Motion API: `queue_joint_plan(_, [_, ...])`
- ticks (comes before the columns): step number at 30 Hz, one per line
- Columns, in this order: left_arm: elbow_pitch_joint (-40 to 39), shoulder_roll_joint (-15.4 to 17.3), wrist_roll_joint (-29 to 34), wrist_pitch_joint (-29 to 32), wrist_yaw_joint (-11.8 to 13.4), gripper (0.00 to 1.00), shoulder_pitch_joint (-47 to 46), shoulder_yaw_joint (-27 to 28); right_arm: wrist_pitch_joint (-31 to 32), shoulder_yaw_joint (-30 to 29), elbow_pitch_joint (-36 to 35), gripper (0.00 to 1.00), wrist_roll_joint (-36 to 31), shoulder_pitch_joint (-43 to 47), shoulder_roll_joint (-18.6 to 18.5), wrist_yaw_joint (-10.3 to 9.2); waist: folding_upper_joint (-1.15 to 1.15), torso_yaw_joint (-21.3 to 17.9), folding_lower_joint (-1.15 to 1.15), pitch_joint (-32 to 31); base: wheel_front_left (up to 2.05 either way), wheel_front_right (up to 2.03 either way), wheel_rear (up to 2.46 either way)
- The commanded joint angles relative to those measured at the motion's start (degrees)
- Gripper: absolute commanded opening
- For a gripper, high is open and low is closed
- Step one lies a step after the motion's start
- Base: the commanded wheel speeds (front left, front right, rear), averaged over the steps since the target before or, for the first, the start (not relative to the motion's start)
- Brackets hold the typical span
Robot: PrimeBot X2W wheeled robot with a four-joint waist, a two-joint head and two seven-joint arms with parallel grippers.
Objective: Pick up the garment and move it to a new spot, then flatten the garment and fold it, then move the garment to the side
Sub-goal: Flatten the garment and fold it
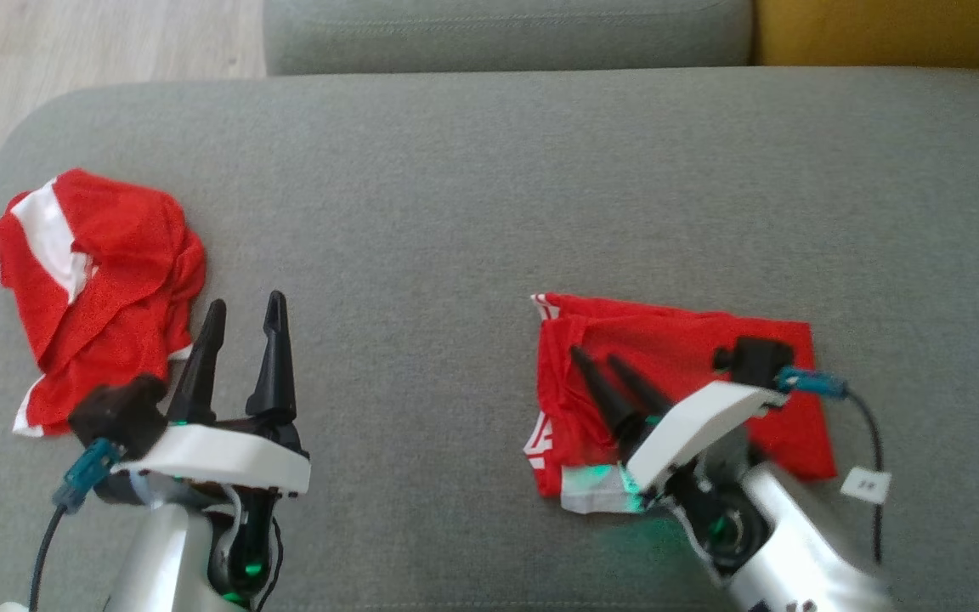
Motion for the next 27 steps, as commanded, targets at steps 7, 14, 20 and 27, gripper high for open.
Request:
queue_joint_plan(7, [-4.71,0.53,-0.10,-0.70,0.04,1.00,-0.78,0.97,-4.55,-7.91,-4.87,1.00,-22.97,-4.24,-4.86,-0.05,0.00,-2.45,0.00,-1.91,0.00,0.00,0.00])
queue_joint_plan(14, [-7.52,0.53,-0.51,-0.70,0.89,1.00,-0.97,-0.40,-10.06,-16.22,-11.93,1.00,-37.31,1.85,-8.94,-0.05,0.00,-3.57,0.00,-2.10,0.00,0.00,0.00])
queue_joint_plan(20, [-8.78,0.53,0.20,-0.70,1.27,1.00,0.02,-0.95,-15.34,-22.69,-15.40,1.00,-44.22,7.41,-7.43,-0.05,0.00,-4.08,0.00,-2.13,0.00,0.00,0.00])
queue_joint_plan(27, [-10.42,0.53,3.03,-0.70,2.11,1.00,2.93,-0.74,-19.46,-27.78,-18.15,1.00,-50.07,12.84,-3.65,-0.05,0.00,-4.74,0.00,-1.80,0.00,0.00,0.00])
